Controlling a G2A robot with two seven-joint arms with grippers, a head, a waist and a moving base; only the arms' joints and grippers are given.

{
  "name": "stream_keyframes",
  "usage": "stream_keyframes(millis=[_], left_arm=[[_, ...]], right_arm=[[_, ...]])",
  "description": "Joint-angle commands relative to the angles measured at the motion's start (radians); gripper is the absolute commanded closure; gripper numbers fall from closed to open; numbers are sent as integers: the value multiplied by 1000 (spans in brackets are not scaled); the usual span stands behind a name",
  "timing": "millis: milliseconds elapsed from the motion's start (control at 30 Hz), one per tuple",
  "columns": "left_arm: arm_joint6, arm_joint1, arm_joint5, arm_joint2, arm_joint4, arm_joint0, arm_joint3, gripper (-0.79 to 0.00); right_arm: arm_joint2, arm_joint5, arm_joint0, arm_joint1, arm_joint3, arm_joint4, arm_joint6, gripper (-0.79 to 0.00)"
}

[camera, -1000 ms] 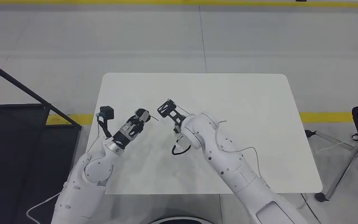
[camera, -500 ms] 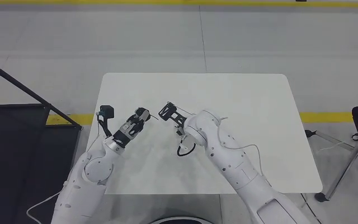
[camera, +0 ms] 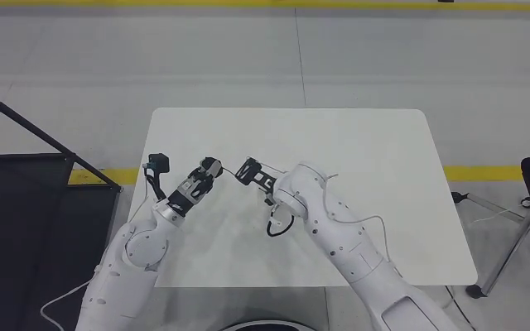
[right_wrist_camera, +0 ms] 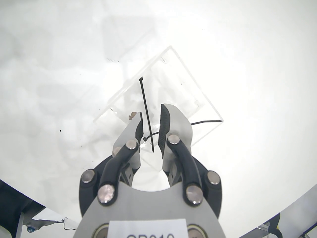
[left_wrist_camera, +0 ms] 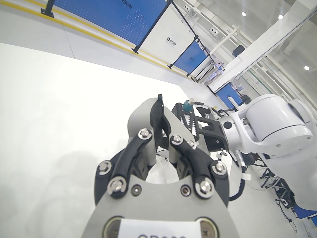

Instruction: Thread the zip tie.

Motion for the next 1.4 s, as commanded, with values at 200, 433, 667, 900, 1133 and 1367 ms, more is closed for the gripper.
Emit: stream_keyframes(millis=[200, 433, 667, 900, 1133, 1367], left_arm=[[3, 0, 2, 3, 1, 0, 0, 0], [6, -1, 3, 6, 5, -1, 0, 0], [10, -1, 3, 9, 4, -4, 1, 0], [13, -2, 1, 11, 6, -2, 0, 0], [15, -2, 1, 11, 8, -1, 1, 0], [11, 0, -2, 6, 7, 5, -1, 0]], right_arm=[[-8, -11, 17, -6, 35, 12, -1, -182], [-16, -15, 21, -10, 49, 16, 3, -169], [-34, -17, 38, -19, 83, 27, 6, -126], [-45, -15, 54, -28, 114, 38, 6, -52], [-45, -3, 63, -32, 134, 40, -6, 0], [-17, 24, 56, -25, 107, 22, -24, 0]])
